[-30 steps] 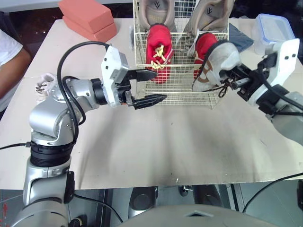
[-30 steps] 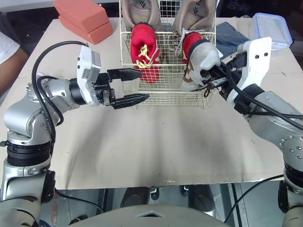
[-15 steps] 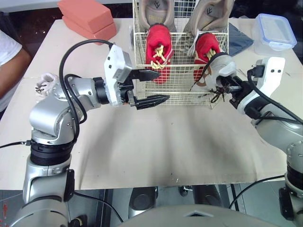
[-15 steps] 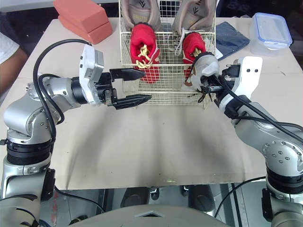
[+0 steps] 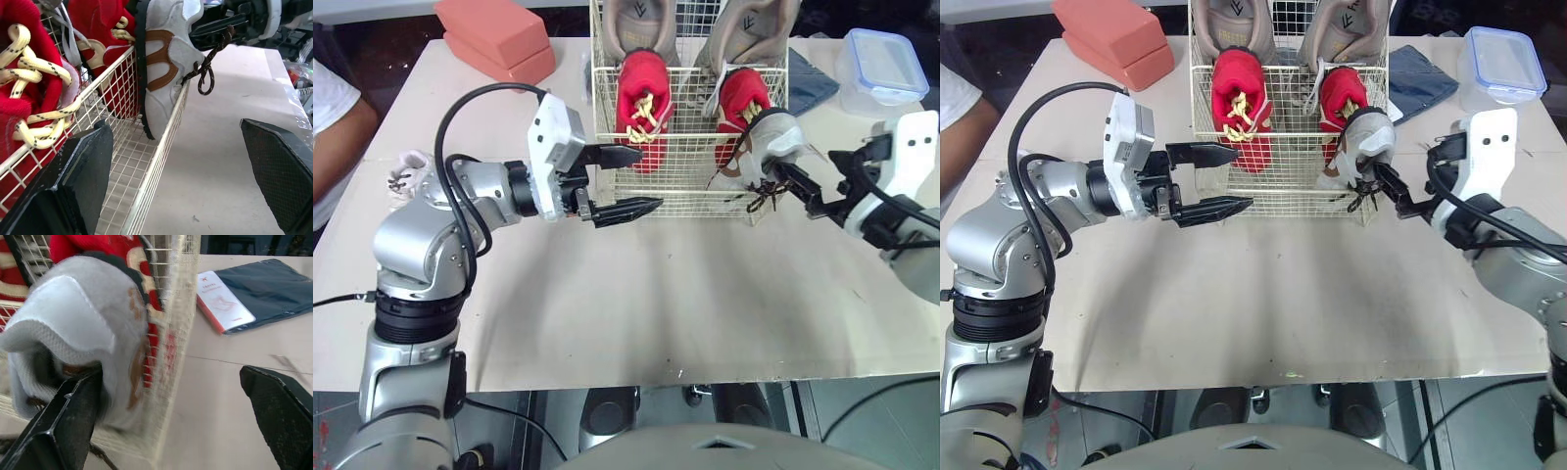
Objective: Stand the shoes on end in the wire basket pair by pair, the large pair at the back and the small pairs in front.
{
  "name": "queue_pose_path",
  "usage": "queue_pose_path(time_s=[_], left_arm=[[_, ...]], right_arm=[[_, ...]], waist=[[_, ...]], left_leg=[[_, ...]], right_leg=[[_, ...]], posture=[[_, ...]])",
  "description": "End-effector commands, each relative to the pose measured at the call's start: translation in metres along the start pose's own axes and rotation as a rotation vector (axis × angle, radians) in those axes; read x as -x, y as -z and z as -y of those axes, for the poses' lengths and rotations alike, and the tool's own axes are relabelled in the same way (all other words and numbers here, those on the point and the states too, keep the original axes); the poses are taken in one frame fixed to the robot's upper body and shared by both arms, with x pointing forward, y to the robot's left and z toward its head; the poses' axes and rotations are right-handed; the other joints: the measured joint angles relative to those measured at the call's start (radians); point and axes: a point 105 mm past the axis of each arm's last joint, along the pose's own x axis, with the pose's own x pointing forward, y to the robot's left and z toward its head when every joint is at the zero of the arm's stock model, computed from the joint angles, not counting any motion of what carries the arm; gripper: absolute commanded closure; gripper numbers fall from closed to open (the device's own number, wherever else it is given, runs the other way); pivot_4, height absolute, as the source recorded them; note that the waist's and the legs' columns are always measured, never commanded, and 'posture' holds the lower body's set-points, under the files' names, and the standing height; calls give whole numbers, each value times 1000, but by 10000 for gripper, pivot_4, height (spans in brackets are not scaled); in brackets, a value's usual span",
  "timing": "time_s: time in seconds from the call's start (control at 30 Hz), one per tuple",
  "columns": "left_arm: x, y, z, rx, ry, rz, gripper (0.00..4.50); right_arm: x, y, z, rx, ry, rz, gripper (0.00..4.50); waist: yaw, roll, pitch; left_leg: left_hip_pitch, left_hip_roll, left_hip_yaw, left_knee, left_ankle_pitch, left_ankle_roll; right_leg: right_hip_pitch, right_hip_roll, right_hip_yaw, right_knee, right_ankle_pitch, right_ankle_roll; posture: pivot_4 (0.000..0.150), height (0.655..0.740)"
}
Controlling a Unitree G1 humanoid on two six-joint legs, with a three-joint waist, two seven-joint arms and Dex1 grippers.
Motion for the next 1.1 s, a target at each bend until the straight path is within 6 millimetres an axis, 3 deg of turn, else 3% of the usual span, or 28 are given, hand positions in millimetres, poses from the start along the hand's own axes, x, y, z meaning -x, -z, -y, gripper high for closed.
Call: queue_pose_path(time_s=[0.03,0.23,0.4,0.5,0.67,0.93,1.1], left_arm=[[4,-18,0,-42,-14,70,0],[11,-20,-3,-40,-29,98,0],[36,-7,-24,-16,-170,105,0],[58,4,-37,-14,-272,80,0],[141,20,-76,6,-611,89,0],[269,59,-100,87,-1017,15,0],[311,73,-105,190,-1165,19,0]], right_arm=[[16,-16,12,68,-21,35,971],[36,-24,3,190,-201,29,971],[51,-36,-43,287,-517,199,971],[50,-31,-52,277,-573,260,971],[50,-10,-63,209,-643,362,971],[52,13,-77,290,-763,389,971],[49,19,-82,317,-778,390,971]], waist=[[1,0,0],[-2,0,0],[-3,0,0],[-2,-1,0],[-1,-2,0],[-2,-3,0],[3,-5,-1]], left_leg=[[0,0,0,0,0,0],[0,0,0,0,0,1],[1,1,0,0,-1,1],[1,1,-1,-1,-1,1],[0,2,-1,0,-1,1],[1,2,-1,0,-1,1],[0,2,-2,0,-1,2]], right_leg=[[0,0,0,0,0,0],[0,0,0,0,0,0],[0,1,0,0,0,0],[0,1,0,0,0,0],[0,0,-1,0,0,0],[0,0,-3,0,0,0],[0,-2,-8,0,0,0]], posture=[[1500,6860],[1500,6860],[1500,6860],[1500,6860],[1500,6860],[1500,6860],[1500,6860]])
